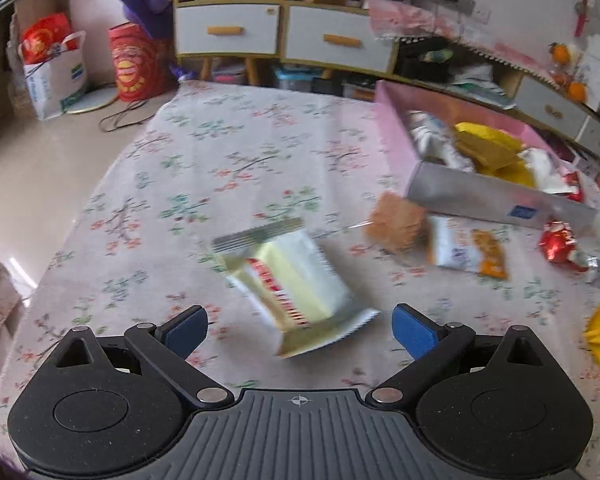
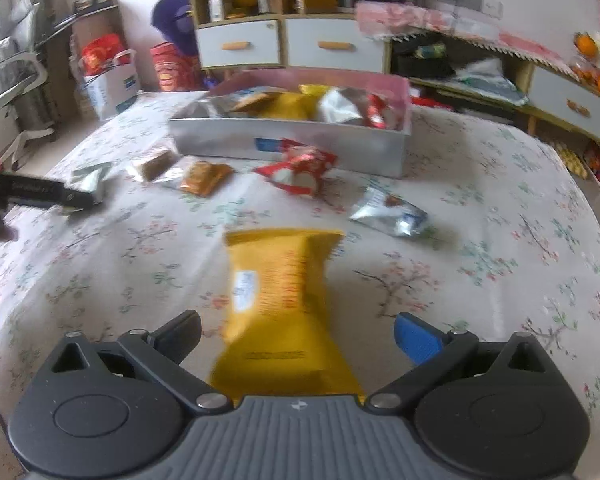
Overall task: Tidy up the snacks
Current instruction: 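Grasp the white-and-yellow cake packet with the left tool while the right tool grasps the yellow waffle sandwich bag, then carry the cake packet with the left tool while the right tool carries the waffle bag over the box, then open both tools over the box to drop the cake packet and waffle bag, then move both open tools back over the remaining snacks on the table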
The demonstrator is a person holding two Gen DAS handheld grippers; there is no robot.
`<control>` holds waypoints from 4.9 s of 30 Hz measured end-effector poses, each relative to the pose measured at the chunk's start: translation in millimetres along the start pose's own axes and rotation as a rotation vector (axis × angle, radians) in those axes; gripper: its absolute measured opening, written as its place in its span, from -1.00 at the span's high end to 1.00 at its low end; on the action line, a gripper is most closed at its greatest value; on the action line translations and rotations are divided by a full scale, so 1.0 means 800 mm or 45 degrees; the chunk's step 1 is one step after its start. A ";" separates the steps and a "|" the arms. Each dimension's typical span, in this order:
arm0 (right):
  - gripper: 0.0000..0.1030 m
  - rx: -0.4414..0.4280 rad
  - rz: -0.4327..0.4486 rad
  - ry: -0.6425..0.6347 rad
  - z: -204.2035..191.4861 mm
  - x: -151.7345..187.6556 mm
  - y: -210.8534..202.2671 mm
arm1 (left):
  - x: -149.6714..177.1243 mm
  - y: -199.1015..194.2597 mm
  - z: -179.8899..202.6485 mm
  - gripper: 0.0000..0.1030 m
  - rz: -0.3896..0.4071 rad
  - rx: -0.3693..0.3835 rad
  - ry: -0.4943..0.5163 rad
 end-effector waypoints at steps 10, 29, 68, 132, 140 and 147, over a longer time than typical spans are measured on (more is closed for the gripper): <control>-0.61 0.046 -0.009 -0.014 0.002 0.001 0.011 | -0.006 0.025 0.022 -0.90 -0.017 -0.124 -0.083; 0.45 -0.006 0.004 0.020 -0.002 -0.015 0.007 | -0.014 0.010 0.001 0.13 0.002 -0.147 -0.233; 0.45 -0.087 0.175 0.447 0.025 -0.182 0.036 | -0.100 -0.012 0.097 0.13 0.088 0.225 -0.361; -0.52 -0.098 0.234 0.589 0.075 -0.248 0.063 | -0.171 0.045 0.156 -0.82 0.158 0.243 -0.039; -0.64 -0.054 0.220 0.518 0.064 -0.219 0.020 | -0.150 0.002 0.153 -0.87 0.117 0.197 -0.024; -0.68 -0.004 0.196 0.442 0.058 -0.194 -0.001 | -0.124 -0.031 0.156 -0.92 0.112 0.171 0.021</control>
Point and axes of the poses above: each gripper's, at about its wrist camera, not at the fingertips, and y roughly the way its jaws point, z to its right, x to its underside, the point moved 8 cm from there along y, roughly the way its jaws point, and after that the axes turned 1 degree about -x, right-handed, at the moved point
